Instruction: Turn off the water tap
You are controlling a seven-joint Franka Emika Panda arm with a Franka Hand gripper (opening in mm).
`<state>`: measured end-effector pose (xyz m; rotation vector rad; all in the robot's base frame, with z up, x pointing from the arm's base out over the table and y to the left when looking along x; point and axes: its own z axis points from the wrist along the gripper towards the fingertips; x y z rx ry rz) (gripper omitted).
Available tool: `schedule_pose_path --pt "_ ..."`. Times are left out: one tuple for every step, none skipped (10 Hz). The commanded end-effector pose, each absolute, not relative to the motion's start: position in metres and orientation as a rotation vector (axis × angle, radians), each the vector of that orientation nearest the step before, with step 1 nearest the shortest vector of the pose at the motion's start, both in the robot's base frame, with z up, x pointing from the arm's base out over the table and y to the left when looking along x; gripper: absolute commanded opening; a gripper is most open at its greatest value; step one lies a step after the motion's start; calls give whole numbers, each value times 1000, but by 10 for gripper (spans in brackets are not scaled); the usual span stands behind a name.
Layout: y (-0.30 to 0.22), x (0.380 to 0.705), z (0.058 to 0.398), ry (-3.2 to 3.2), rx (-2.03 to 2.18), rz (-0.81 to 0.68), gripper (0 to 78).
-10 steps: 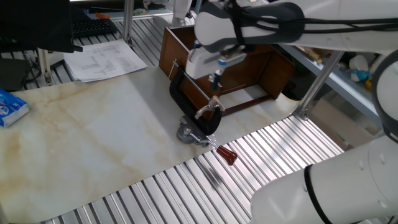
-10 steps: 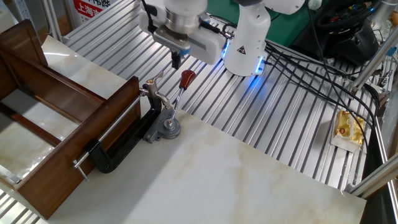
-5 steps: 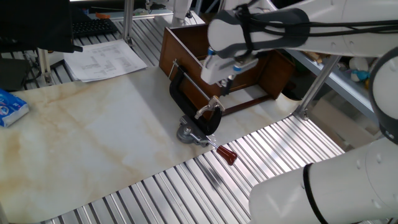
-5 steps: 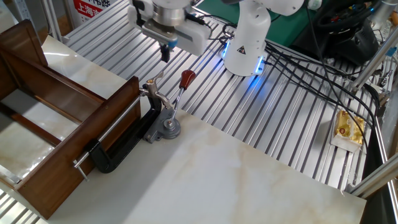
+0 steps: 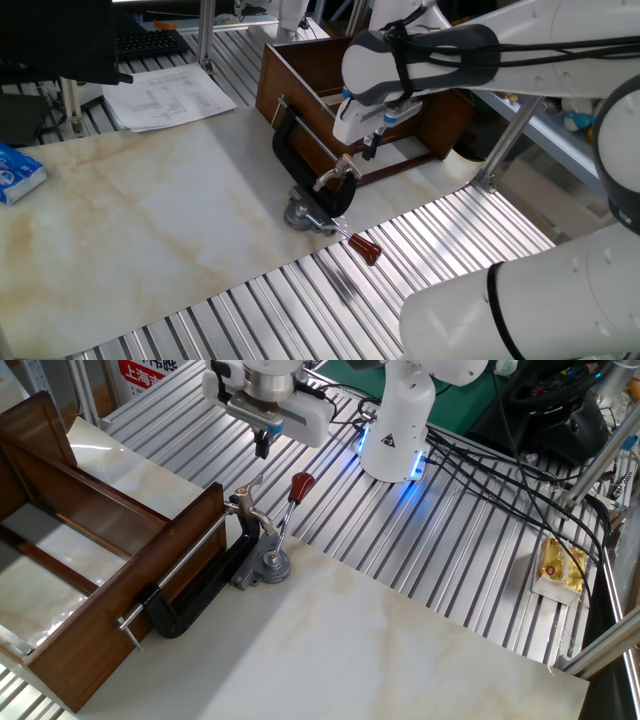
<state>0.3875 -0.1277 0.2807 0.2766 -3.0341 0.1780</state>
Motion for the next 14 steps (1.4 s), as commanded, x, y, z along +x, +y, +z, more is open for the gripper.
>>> schedule_pose_path --pt "-128 388 282 -3050 230 223 0" --pt "-128 388 282 -3049 215 217 0" --pt "-128 388 282 -3051 208 202 0" --pt "-128 388 282 -3055 184 198 0" --pt "-128 388 282 -3060 152 202 0" --pt "-128 388 282 -3073 102 222 0" --pt "-128 388 282 -3085 57 291 0" --pt "-128 388 282 -3082 67 372 0" --pt "-130 389 281 -3080 47 375 0" --pt "-136 390 277 -3076 48 400 0" --pt "-140 391 275 -3077 54 402 0" --pt "-150 393 270 -3081 61 393 0" --pt "-150 393 270 -3081 61 393 0" --pt "-153 394 267 -3070 45 369 0"
